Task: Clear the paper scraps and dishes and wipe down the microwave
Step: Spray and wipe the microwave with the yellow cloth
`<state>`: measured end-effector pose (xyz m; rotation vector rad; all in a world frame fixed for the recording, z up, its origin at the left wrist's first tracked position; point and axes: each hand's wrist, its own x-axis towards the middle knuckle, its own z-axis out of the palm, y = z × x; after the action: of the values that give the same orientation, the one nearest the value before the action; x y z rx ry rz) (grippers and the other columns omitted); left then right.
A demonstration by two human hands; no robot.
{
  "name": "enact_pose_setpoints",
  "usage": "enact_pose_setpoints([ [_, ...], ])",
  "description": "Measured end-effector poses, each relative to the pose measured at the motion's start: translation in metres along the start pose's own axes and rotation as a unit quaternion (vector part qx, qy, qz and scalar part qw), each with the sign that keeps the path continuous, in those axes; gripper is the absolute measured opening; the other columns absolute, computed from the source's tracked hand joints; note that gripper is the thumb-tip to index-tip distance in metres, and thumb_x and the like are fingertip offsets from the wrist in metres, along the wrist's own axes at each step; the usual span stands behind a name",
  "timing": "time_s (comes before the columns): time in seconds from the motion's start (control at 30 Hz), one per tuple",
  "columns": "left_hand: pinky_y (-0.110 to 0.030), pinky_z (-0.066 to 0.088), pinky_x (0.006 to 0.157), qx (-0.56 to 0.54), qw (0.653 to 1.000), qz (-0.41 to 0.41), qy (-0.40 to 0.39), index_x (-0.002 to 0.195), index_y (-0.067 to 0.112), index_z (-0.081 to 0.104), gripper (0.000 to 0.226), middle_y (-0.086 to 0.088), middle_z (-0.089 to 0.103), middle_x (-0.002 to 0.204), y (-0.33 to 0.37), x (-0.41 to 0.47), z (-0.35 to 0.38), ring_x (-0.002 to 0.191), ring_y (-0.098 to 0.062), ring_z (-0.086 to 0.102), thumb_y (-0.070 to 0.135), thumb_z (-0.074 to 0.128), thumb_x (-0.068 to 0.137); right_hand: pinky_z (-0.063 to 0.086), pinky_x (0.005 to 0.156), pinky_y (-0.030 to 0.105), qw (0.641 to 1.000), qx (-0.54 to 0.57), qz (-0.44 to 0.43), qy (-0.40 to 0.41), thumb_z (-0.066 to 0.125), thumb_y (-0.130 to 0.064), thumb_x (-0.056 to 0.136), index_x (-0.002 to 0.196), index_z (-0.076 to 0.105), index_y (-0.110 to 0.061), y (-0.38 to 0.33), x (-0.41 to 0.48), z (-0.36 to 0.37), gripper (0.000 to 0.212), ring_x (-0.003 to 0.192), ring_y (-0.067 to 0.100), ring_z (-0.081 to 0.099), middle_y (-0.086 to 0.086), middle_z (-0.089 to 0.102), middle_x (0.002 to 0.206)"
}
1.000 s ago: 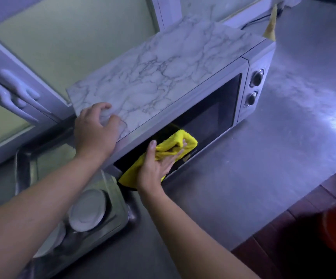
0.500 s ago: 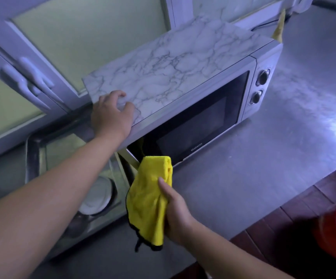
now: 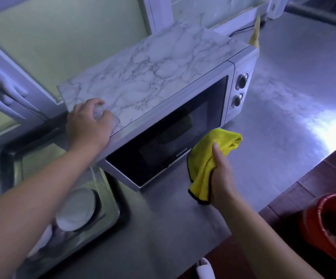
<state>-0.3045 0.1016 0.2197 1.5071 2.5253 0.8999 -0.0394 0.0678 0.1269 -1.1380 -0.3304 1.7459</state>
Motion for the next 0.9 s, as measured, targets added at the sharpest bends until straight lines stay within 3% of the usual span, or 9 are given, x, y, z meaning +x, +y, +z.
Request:
enact_pose_setpoints([
  [0.07,-0.044,0.039,0.107,0.005,1.000,-0.001,-0.001,0.119,0.031,0.062,0.042,-0.007,0.053,0.130,0.000,0.001,0.000,0.119,-0.033,0.050,0.041,0.047,0.081,0.032,0.109,0.036,0.977,-0.124,-0.176,-0.005,0.056,-0.057,0.088,0.146,0.040,-0.011,-0.012,0.016,0.027,0.075,0.129,0.017,0.045,0.004,0.045,0.142],
  [0.13,-0.044,0.039,0.107,0.014,1.000,-0.002,0.002,0.119,0.032,0.061,0.046,-0.007,0.052,0.130,0.001,0.002,0.000,0.118,-0.033,0.050,0.043,0.044,0.078,0.026,0.107,0.042,0.915,-0.228,-0.332,-0.020,0.049,-0.057,0.087,0.148,0.032,-0.013,-0.020,0.033,0.056,0.077,0.127,0.026,0.037,0.005,0.039,0.133],
  [0.17,-0.043,0.038,0.107,0.018,1.000,-0.002,0.003,0.118,0.032,0.061,0.046,-0.007,0.052,0.130,0.000,0.002,0.001,0.119,-0.033,0.049,0.044,0.043,0.077,0.020,0.114,0.047,0.875,-0.277,-0.397,-0.017,0.045,-0.054,0.090,0.154,0.025,-0.017,-0.023,0.044,0.070,0.076,0.140,0.029,0.029,0.009,0.036,0.148],
  [0.27,-0.042,0.038,0.106,0.018,1.000,0.001,0.005,0.118,0.033,0.061,0.044,-0.006,0.053,0.128,-0.001,0.002,0.001,0.119,-0.032,0.049,0.045,0.044,0.078,-0.001,0.121,0.053,0.777,-0.398,-0.486,0.040,0.036,-0.054,0.094,0.160,0.014,-0.021,-0.023,0.068,0.098,0.077,0.155,0.023,-0.007,0.003,0.004,0.168],
  [0.37,-0.041,0.037,0.106,0.010,1.000,0.000,0.010,0.118,0.033,0.062,0.045,-0.006,0.054,0.126,-0.002,0.003,0.002,0.119,-0.030,0.049,0.045,0.045,0.078,-0.004,0.121,0.052,0.751,-0.389,-0.531,0.064,0.035,-0.051,0.093,0.157,0.019,-0.009,-0.017,0.092,0.094,0.078,0.154,0.034,-0.002,0.016,0.010,0.166],
  [0.47,-0.038,0.034,0.107,0.003,1.000,0.006,0.018,0.119,0.032,0.063,0.045,-0.006,0.055,0.127,-0.004,0.001,0.003,0.121,-0.029,0.047,0.043,0.046,0.079,-0.004,0.122,0.043,0.763,-0.347,-0.538,0.091,0.031,-0.051,0.097,0.155,0.021,0.001,-0.015,0.115,0.084,0.079,0.153,0.039,0.004,0.025,0.012,0.164],
  [0.63,-0.034,0.031,0.108,-0.009,1.000,0.007,0.021,0.120,0.029,0.064,0.046,-0.006,0.055,0.129,-0.003,0.000,0.002,0.123,-0.028,0.045,0.042,0.048,0.079,0.013,0.121,0.050,0.836,-0.276,-0.453,0.143,0.024,-0.075,0.092,0.149,0.030,0.009,-0.010,0.151,0.064,0.102,0.149,0.038,0.023,0.026,0.027,0.158],
  [0.8,-0.031,0.030,0.107,-0.014,1.000,0.006,0.016,0.121,0.030,0.063,0.045,-0.005,0.054,0.130,-0.004,-0.001,0.003,0.125,-0.026,0.042,0.041,0.047,0.079,0.024,0.106,0.010,0.914,-0.102,-0.338,0.200,0.047,-0.032,0.101,0.146,0.039,-0.006,0.009,0.175,0.047,0.052,0.128,0.007,0.040,-0.008,0.045,0.136],
  [0.9,-0.031,0.029,0.106,-0.008,1.000,0.005,0.014,0.121,0.031,0.062,0.044,-0.004,0.053,0.130,-0.003,-0.001,0.003,0.125,-0.027,0.042,0.041,0.047,0.080,0.031,0.113,0.026,0.951,-0.014,-0.202,0.232,0.050,-0.041,0.102,0.155,0.030,-0.014,0.021,0.178,0.045,0.062,0.136,0.019,0.044,-0.001,0.046,0.145],
])
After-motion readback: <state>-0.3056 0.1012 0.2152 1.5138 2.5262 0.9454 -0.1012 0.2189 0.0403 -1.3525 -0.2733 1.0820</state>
